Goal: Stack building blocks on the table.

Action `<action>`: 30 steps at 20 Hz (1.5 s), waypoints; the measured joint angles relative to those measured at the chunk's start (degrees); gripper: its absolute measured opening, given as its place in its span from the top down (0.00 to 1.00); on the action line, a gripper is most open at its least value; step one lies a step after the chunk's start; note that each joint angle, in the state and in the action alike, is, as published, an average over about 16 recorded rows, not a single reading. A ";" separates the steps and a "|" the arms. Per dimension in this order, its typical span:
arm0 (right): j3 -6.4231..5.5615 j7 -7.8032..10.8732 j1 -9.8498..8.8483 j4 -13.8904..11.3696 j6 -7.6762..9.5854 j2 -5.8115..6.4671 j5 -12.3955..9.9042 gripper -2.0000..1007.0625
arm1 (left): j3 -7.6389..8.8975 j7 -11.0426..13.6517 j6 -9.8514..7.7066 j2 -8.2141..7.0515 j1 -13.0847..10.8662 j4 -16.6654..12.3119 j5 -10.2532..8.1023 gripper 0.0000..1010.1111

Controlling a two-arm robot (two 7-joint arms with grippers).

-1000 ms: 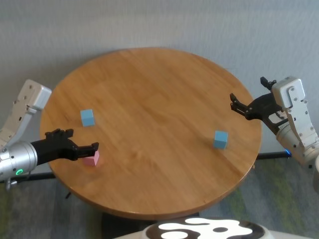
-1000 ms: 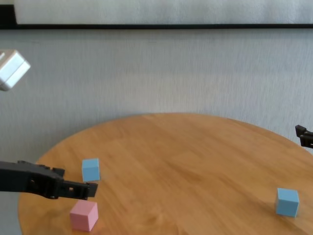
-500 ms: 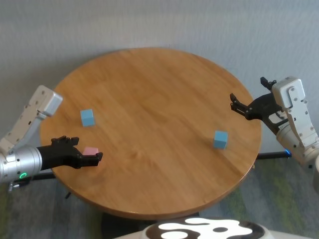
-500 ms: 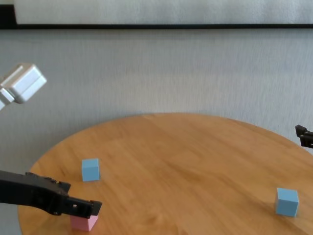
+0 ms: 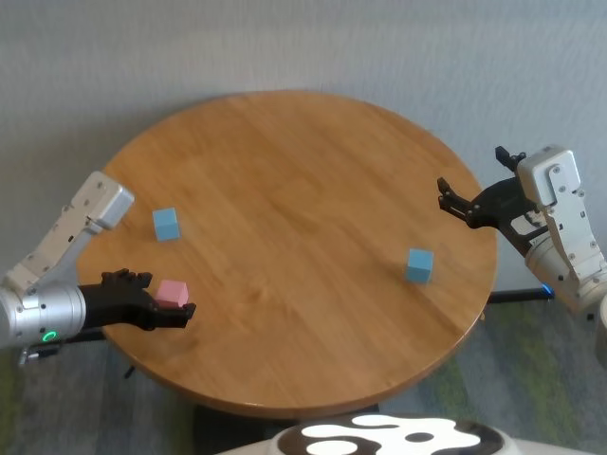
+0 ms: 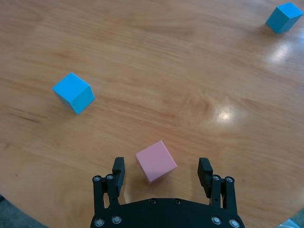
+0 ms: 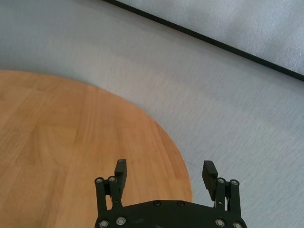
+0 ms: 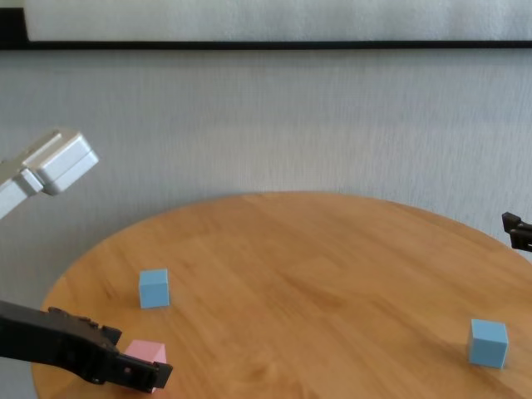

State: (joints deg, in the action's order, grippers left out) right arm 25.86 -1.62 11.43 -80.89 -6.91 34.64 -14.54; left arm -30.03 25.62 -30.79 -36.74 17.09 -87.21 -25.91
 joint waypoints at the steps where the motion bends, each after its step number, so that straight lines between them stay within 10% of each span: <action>1: 0.00 0.00 0.00 0.00 0.00 0.00 0.00 0.00 | -0.08 0.06 -0.14 0.12 0.12 0.20 0.20 0.01; 30: 0.00 0.00 0.00 0.00 0.00 0.00 0.00 0.00 | 2.46 -4.28 -1.50 5.38 0.44 3.64 4.46 0.01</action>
State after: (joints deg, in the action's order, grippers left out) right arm 25.86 -1.62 11.43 -80.89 -6.91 34.64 -14.54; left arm -27.56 21.34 -32.29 -31.36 17.53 -83.57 -21.45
